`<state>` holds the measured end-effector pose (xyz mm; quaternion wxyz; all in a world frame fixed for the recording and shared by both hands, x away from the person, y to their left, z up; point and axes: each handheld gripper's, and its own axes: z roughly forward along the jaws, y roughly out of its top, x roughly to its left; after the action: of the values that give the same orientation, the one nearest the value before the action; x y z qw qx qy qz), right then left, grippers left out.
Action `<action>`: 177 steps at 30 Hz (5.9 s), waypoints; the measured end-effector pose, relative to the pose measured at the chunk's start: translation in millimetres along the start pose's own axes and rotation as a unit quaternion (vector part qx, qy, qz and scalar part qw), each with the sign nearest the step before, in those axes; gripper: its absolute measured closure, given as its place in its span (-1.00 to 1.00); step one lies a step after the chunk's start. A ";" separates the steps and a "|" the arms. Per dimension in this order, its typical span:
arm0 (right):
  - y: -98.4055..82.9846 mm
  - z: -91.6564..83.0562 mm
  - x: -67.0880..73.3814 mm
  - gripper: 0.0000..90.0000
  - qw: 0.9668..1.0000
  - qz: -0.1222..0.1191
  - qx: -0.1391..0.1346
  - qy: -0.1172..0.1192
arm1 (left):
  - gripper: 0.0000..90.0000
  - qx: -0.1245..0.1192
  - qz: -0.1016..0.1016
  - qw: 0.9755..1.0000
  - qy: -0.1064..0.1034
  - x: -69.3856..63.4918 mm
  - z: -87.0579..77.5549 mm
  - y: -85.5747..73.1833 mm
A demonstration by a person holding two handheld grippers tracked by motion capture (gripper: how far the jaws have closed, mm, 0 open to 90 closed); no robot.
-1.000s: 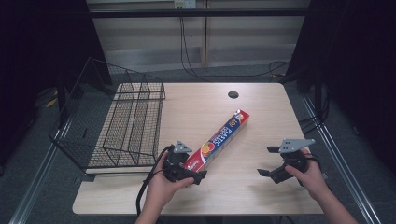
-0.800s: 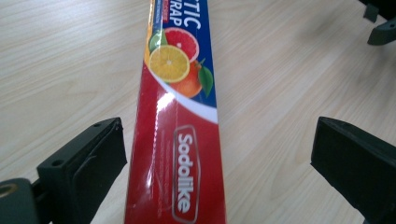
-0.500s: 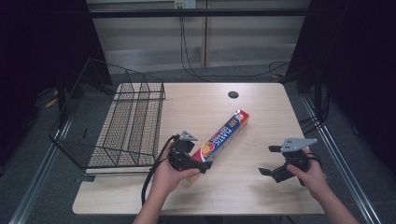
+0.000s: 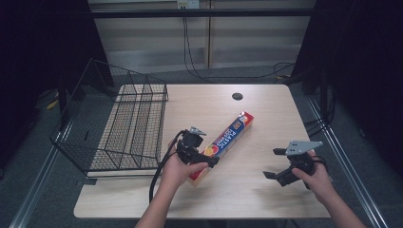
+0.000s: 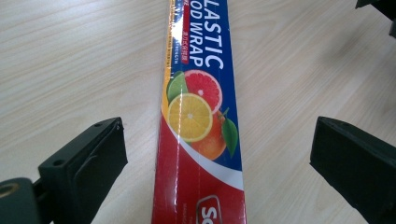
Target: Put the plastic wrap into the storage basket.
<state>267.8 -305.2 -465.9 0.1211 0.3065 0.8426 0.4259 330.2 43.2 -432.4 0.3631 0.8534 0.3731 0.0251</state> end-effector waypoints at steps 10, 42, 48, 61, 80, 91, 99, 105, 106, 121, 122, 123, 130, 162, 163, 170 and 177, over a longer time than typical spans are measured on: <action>-1.7 -0.8 -2.7 -0.96 1.000 0.005 -0.002 -0.002 | -0.93 0.009 0.005 1.000 -0.002 -1.5 10.6 15.2; -1.3 -0.3 -3.5 -0.96 1.000 0.003 -0.001 -0.002 | -0.84 0.042 0.007 0.999 -0.009 -2.6 44.4 43.8; -1.4 -1.2 -4.0 -0.96 1.000 0.006 -0.004 -0.005 | -0.82 0.055 0.010 0.998 0.000 -1.8 51.4 45.7; -1.2 -1.4 -4.9 -0.96 1.000 0.007 -0.006 -0.004 | -0.63 0.067 0.006 0.998 0.010 -0.7 62.6 46.9; -1.2 -0.7 -4.7 -0.96 1.000 0.006 -0.005 -0.005 | -0.33 0.101 0.011 0.995 0.022 5.9 76.0 51.6; -0.6 -1.1 -4.8 -0.96 1.000 0.007 -0.010 -0.004 | -0.07 0.152 0.020 0.986 0.059 -4.4 80.4 63.1; -1.3 -1.6 -6.1 -0.96 1.000 0.004 -0.010 -0.004 | -0.04 0.169 0.017 0.984 0.056 -9.1 76.6 68.2; -0.8 -1.2 -6.4 -0.96 1.000 0.007 -0.011 -0.006 | -0.04 0.174 -0.002 0.984 0.047 -4.7 62.6 73.8; -0.8 -1.2 -6.4 -0.96 1.000 0.005 -0.011 -0.005 | -0.04 0.172 -0.003 0.984 0.051 -4.5 60.8 73.9; -0.2 -0.2 -6.2 -0.96 1.000 0.004 -0.011 -0.003 | -0.04 0.167 -0.035 0.983 0.065 10.6 26.7 79.6; -0.3 -0.1 -6.1 -0.96 1.000 0.004 -0.011 -0.003 | -0.04 0.164 -0.035 0.984 0.066 10.6 25.1 79.9; -0.3 -0.1 -6.1 -0.96 1.000 0.003 -0.011 -0.002 | -0.04 0.165 -0.034 0.983 0.067 11.0 23.0 80.8; -0.3 0.3 -5.7 -0.96 1.000 0.003 -0.009 -0.005 | -0.04 0.168 -0.035 0.983 0.070 12.6 8.2 87.6; 0.1 0.6 -5.3 -0.96 1.000 0.001 -0.011 -0.003 | -0.04 0.166 -0.072 0.979 0.089 31.5 -48.4 105.2; 0.1 0.6 -5.3 -0.96 1.000 0.001 -0.011 -0.003 | -0.04 0.166 -0.072 0.979 0.089 31.5 -48.4 105.2; 0.3 0.5 -5.4 -0.96 1.000 0.003 -0.010 -0.003 | -0.04 0.160 -0.082 0.979 0.096 36.6 -60.5 106.4; 0.2 0.2 -5.5 -0.96 1.000 0.002 -0.010 -0.003 | -0.04 0.158 -0.085 0.978 0.104 40.5 -72.1 109.3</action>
<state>272.3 -308.5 -466.2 0.1256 0.3081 0.8375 0.4335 404.3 63.1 -318.8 0.1837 0.8578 0.4794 0.0239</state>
